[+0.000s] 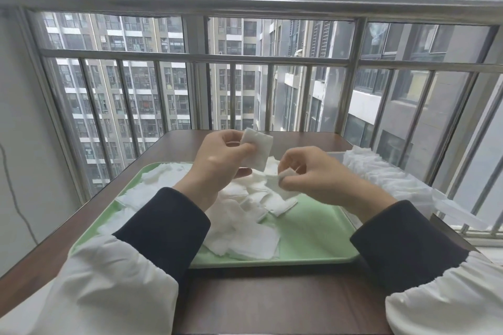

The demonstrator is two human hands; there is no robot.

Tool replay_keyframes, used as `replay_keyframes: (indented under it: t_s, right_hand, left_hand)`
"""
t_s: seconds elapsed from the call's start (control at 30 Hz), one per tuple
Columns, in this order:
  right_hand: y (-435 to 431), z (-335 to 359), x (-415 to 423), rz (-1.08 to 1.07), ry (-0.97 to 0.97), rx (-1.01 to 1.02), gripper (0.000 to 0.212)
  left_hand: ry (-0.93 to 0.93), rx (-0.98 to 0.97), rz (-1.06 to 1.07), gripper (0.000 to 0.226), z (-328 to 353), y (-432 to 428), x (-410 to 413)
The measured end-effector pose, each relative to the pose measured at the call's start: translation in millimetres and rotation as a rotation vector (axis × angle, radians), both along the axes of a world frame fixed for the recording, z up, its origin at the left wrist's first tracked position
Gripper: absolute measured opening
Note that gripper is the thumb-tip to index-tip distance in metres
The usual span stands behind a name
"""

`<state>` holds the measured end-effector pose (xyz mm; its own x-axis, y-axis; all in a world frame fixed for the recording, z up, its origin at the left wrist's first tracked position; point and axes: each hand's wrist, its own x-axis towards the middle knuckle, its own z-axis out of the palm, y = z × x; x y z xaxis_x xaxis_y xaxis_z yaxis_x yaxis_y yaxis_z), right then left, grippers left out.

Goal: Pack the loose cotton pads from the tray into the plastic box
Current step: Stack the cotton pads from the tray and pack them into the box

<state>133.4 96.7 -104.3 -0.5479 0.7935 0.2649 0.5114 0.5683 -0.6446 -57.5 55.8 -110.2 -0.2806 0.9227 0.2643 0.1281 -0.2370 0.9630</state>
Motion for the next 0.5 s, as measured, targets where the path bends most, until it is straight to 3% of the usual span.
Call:
replay_keyframes:
  t_s: [0.1, 0.3, 0.5]
  right_hand:
    - [-2.6, 8.3, 2.8, 0.081, 0.307, -0.203, 0.011]
    - [-3.4, 10.2, 2.8, 0.205, 0.689, -0.489, 0.022]
    - [-1.7, 9.6, 2.7, 0.189, 0.81, -0.654, 0.044]
  left_hand:
    - [0.027, 0.001, 0.066, 0.01, 1.1, 2.4, -3.0]
    - [0.008, -0.004, 0.002, 0.011, -0.6, 3.4, -1.1]
    - [-0.038, 0.015, -0.067, 0.016, -2.2, 2.4, 4.6]
